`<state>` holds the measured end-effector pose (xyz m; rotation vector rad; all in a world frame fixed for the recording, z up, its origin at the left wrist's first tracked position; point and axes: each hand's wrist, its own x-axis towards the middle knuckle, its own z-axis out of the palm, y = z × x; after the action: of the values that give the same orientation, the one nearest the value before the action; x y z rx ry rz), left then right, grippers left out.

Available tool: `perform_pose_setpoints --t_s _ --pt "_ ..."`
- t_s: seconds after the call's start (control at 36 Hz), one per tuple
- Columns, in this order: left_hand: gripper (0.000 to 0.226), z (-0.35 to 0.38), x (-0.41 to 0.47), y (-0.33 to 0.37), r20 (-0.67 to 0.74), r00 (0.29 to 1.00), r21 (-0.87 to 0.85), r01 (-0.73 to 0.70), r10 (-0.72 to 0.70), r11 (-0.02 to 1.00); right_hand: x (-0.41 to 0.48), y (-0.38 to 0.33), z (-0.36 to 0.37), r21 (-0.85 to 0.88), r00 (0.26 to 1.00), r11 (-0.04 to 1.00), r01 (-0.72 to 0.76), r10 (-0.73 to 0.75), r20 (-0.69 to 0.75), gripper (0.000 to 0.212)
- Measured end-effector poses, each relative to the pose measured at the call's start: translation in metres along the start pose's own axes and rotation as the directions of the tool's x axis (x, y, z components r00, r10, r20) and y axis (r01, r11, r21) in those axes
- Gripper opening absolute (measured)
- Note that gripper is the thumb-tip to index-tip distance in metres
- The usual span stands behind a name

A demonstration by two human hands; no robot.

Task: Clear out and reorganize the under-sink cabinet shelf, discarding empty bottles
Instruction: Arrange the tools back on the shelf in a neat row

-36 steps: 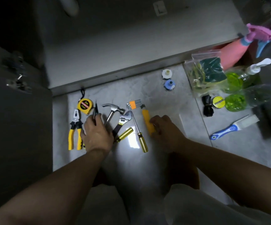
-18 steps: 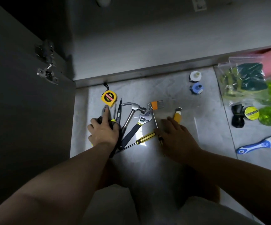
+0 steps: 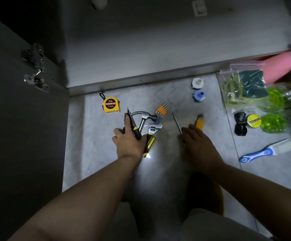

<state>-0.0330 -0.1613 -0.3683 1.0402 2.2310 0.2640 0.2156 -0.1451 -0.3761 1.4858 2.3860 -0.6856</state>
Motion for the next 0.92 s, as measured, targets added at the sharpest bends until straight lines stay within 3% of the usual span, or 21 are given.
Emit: perform_pose_setpoints --t_s 0.11,0.19,0.33,0.39,0.47,0.56,0.61,0.69,0.78,0.83,0.92 --pt "0.107 -0.001 -0.003 -0.002 0.082 0.995 -0.110 -0.055 0.065 0.992 -0.002 -0.008 -0.009 0.006 0.997 1.000 -0.028 0.028 -0.077 0.057" --pt "0.107 -0.006 -0.003 0.000 0.189 0.980 -0.234 -0.012 0.057 0.972 0.003 -0.013 -0.032 0.077 0.993 0.995 0.064 -0.056 -0.101 0.051" --pt "0.100 -0.027 0.000 0.008 0.304 0.950 -0.311 0.031 0.069 0.950 0.020 -0.023 -0.100 0.156 0.941 0.974 0.161 -0.199 0.273 0.045" --pt "0.093 -0.041 0.004 0.013 0.350 0.935 -0.189 0.009 0.058 0.982 0.031 -0.030 -0.131 0.127 0.871 0.977 0.173 -0.212 0.443 0.039" --pt "0.070 -0.068 0.013 0.021 0.436 0.900 -0.017 0.003 0.005 1.000 0.050 -0.046 -0.161 0.045 0.827 0.974 0.222 -0.212 0.520 0.034" --pt "0.052 -0.094 0.022 0.027 0.556 0.830 0.041 -0.083 0.046 0.996 0.074 -0.067 -0.164 -0.030 0.842 0.965 0.261 -0.212 0.495 0.031" --pt "0.050 -0.107 0.027 0.027 0.589 0.804 0.107 -0.177 0.081 0.978 0.090 -0.077 -0.155 -0.031 0.887 0.978 0.207 -0.175 0.427 0.033" --pt "0.065 -0.113 0.031 0.017 0.682 0.725 0.088 -0.212 0.096 0.973 0.108 -0.083 -0.132 -0.065 0.936 0.990 0.127 -0.098 0.338 0.044" --pt "0.087 -0.111 0.030 0.002 0.714 0.682 0.188 -0.402 0.156 0.896 0.114 -0.081 -0.111 -0.093 0.940 0.987 0.128 -0.091 0.330 0.049" --pt "0.088 -0.106 0.027 -0.008 0.704 0.686 0.210 -0.447 0.182 0.869 0.116 -0.079 -0.101 -0.089 0.947 0.986 0.143 -0.110 0.301 0.048" --pt "0.085 -0.097 0.026 -0.019 0.629 0.748 0.245 -0.447 0.209 0.860 0.120 -0.077 -0.092 -0.075 0.968 0.989 0.127 -0.107 0.227 0.039"
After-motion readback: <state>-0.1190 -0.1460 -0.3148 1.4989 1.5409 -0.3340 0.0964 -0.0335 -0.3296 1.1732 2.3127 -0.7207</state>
